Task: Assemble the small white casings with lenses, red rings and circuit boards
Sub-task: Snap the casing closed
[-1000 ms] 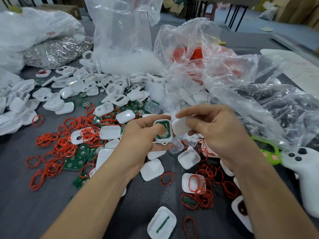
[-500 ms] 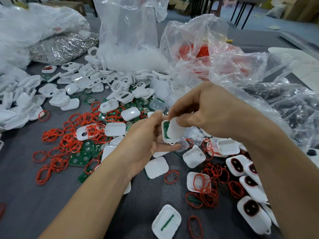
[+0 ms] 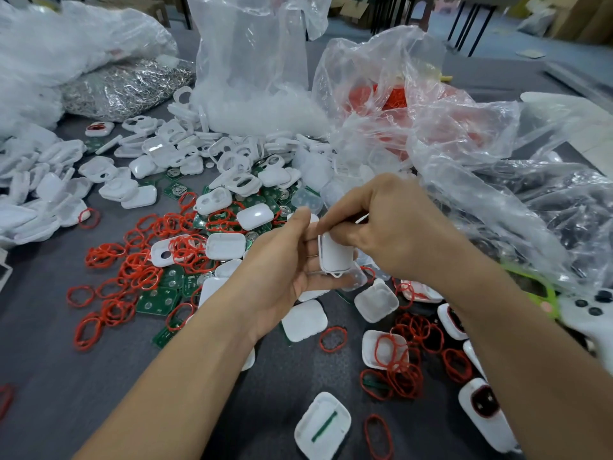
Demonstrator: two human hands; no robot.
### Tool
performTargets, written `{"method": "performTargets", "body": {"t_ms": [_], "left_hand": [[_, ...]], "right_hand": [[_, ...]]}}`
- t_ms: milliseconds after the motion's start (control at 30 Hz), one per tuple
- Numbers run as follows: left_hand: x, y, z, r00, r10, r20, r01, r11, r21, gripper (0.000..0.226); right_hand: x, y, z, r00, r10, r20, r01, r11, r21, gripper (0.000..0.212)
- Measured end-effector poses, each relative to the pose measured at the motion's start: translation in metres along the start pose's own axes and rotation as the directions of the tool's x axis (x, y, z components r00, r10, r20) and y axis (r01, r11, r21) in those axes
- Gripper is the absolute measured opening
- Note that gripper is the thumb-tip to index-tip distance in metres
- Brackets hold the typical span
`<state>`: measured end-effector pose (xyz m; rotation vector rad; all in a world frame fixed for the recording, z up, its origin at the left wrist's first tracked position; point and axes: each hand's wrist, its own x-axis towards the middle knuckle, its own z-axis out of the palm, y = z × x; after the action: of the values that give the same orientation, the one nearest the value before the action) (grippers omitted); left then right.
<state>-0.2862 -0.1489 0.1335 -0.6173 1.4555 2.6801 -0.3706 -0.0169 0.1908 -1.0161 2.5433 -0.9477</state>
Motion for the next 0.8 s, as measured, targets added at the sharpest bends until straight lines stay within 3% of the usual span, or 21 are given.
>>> {"method": "performTargets", "body": {"t_ms": [133,267,433,567,733,800], "left_hand": [[0.0,-0.001,-0.001,1.0,0.001,0.019,0.0,1.0,-0.02,0.054],[0.001,0.0,-0.002,0.999,0.007,0.044,-0.007,1.0,-0.008,0.033],[0.003,-0.003,-0.008,0.995,0.02,0.095,-0.027,0.997,0.071,0.054],[0.002,-0.003,-0.006,0.99,0.057,0.128,-0.073,0.989,0.13,0.042],[0.002,-0.003,-0.004,0.997,0.059,0.053,-0.065,0.991,0.116,0.033],[0.002,-0.002,-0.004,0.998,0.064,0.025,-0.067,0.991,0.114,0.032]], "right_hand": [[-0.006,0.004,0.011,0.992,0.005,-0.127,0.001,0.999,0.048,0.027],[-0.013,0.006,0.023,0.969,-0.002,-0.248,0.029,0.994,0.107,0.028],[-0.015,0.011,0.035,0.938,-0.032,-0.345,0.071,0.992,0.102,0.023],[-0.02,0.017,0.042,0.913,-0.033,-0.406,0.109,0.98,0.166,0.018],[-0.024,0.031,0.036,0.845,0.183,-0.502,0.017,0.93,0.367,0.022],[-0.025,0.036,0.031,0.872,0.249,-0.422,-0.057,0.907,0.417,0.017]]}}
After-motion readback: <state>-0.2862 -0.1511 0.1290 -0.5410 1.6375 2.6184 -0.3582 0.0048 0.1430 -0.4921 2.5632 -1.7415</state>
